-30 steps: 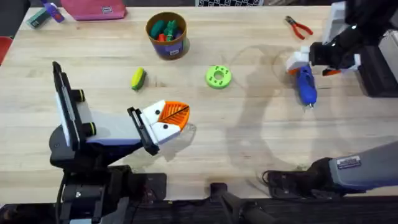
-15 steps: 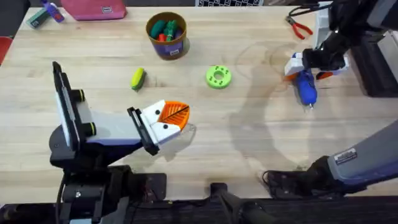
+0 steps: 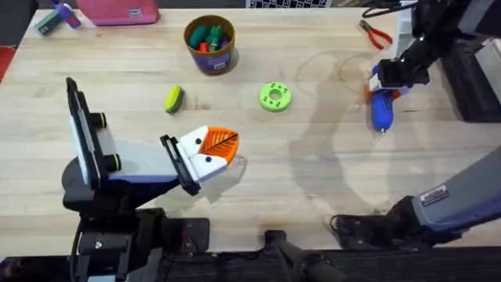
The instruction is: Pick up the gripper from the table and insert it into the empty holder that is missing its gripper. Then pick up a screw, insert it into the mounting hole, and use the screwdriver to tighten it. Finally, clean up the table by picking up the vegetable and placing it into the bucket.
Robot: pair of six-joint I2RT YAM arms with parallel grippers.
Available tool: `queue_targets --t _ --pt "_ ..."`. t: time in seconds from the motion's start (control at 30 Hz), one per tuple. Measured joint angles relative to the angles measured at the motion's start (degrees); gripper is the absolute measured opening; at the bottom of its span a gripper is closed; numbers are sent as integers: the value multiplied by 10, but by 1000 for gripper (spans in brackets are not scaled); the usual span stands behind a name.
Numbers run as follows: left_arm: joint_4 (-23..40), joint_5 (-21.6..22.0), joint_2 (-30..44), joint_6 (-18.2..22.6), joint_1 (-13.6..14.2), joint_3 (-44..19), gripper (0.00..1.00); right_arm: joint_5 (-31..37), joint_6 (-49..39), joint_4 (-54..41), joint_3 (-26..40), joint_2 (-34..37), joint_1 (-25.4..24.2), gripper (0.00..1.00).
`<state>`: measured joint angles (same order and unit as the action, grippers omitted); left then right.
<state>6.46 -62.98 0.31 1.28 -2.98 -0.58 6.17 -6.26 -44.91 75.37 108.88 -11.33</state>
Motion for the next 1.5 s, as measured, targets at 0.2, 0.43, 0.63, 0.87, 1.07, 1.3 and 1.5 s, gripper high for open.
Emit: queue_targets --t 0.2,0.43,0.63,0.87,1.07,1.3,1.5 --pt "0 0 0 0 0 0 7 0 0 0 0 0 0 27" --pt "0 0 0 0 0 0 7 0 0 0 0 0 0 27" --pt "0 0 0 0 0 0 7 0 0 0 0 0 0 27" --pt "0 0 0 0 0 0 7 0 1 -1 0 0 0 97" --pt "0 0 0 0 0 0 7 4 -1 0 3 0 -1 651" --pt "0 0 0 0 0 0 7 7 -2 1 7 0 -6 977" --pt "0 0 0 0 0 0 7 8 -2 -1 10 0 -5 989"
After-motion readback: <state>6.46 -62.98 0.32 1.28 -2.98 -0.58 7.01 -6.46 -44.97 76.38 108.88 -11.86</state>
